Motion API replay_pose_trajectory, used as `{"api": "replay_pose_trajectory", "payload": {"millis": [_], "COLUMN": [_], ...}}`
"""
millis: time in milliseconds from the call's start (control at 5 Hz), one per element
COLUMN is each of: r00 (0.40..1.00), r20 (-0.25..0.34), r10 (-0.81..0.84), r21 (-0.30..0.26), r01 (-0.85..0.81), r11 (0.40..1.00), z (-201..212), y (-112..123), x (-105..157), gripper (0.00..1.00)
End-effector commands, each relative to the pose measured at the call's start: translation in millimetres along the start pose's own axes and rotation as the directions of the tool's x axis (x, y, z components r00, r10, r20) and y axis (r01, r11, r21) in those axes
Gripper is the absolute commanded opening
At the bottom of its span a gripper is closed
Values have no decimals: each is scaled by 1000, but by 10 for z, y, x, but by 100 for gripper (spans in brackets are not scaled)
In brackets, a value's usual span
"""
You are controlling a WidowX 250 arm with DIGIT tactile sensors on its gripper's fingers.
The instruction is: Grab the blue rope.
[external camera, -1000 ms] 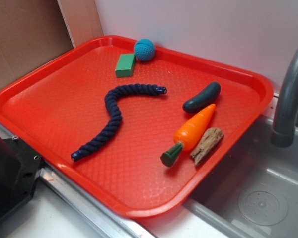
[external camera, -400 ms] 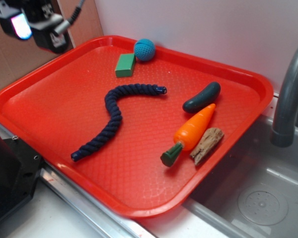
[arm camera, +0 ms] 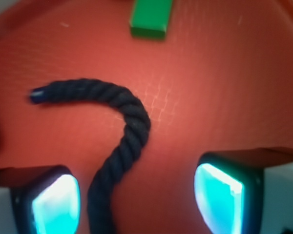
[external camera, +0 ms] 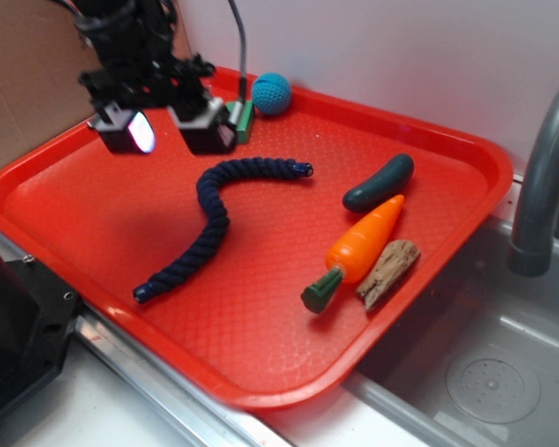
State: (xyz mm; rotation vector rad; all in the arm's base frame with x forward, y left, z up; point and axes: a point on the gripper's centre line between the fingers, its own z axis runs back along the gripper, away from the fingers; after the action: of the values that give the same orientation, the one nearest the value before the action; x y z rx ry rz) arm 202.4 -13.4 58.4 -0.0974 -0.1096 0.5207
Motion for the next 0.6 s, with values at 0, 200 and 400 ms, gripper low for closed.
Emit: {"api": "replay_pose_trajectory", "payload": {"millis": [0,200,400], "r00": [1000,999,1000], "r20": [-16,-26,-28], "r10": [8,26,13], "r21": [30,52,62], "r01": [-7,-25,-11], "r11": [1000,998,998], "z": [-426,-490,-468], "y": [-235,-227,-214], "x": [225,177,147], "gripper": [100,0,0]}}
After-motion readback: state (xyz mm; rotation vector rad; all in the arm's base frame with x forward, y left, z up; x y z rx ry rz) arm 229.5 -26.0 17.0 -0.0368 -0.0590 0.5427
